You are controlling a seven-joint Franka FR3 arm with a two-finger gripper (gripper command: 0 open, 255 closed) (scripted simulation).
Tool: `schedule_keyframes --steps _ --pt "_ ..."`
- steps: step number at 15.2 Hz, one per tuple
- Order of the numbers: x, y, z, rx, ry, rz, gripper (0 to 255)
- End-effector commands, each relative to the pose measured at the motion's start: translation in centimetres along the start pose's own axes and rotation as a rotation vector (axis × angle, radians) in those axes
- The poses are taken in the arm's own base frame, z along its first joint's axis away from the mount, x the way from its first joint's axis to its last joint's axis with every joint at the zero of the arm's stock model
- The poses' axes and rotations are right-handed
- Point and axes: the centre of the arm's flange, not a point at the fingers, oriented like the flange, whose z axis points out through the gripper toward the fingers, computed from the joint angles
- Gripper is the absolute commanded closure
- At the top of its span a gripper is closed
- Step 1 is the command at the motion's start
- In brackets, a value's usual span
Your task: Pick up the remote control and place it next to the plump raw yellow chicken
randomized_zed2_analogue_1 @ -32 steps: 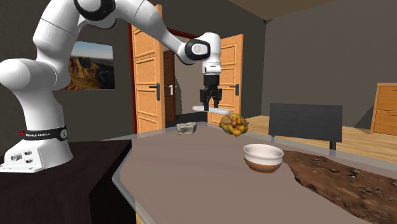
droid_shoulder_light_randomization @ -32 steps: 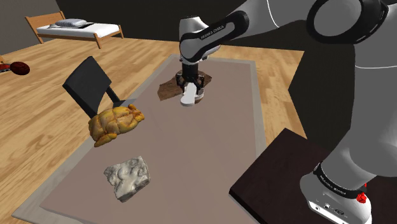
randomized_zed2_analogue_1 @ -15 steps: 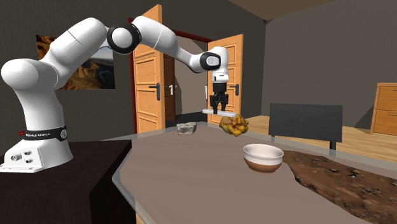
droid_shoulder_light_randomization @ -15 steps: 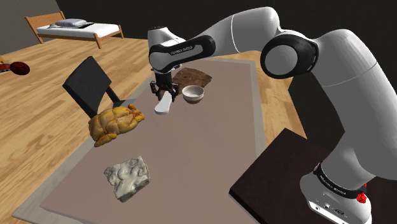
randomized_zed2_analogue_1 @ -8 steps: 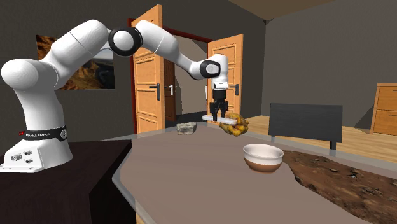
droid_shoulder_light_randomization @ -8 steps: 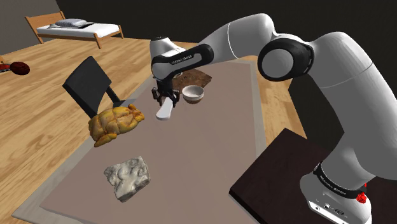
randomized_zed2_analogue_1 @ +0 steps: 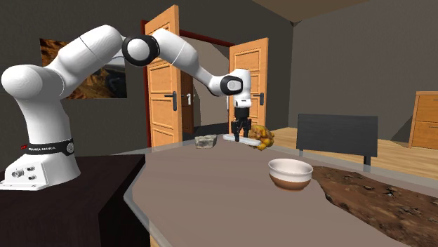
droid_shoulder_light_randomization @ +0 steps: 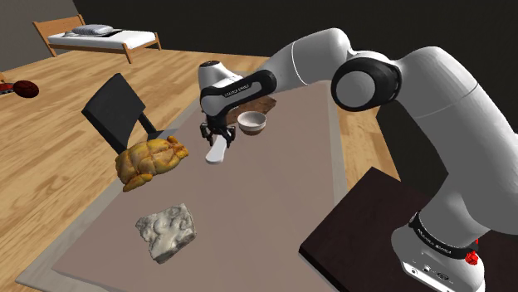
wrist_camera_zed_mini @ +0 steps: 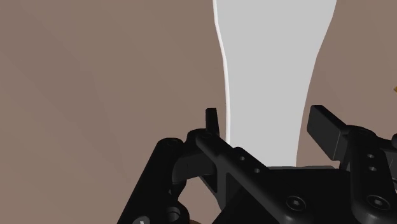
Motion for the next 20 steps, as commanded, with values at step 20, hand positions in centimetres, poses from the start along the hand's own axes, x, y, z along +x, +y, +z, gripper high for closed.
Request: schedule_keyframes --steps 20 --pt "0.1 0.1 9.3 0.001 0.000 0.000 255"
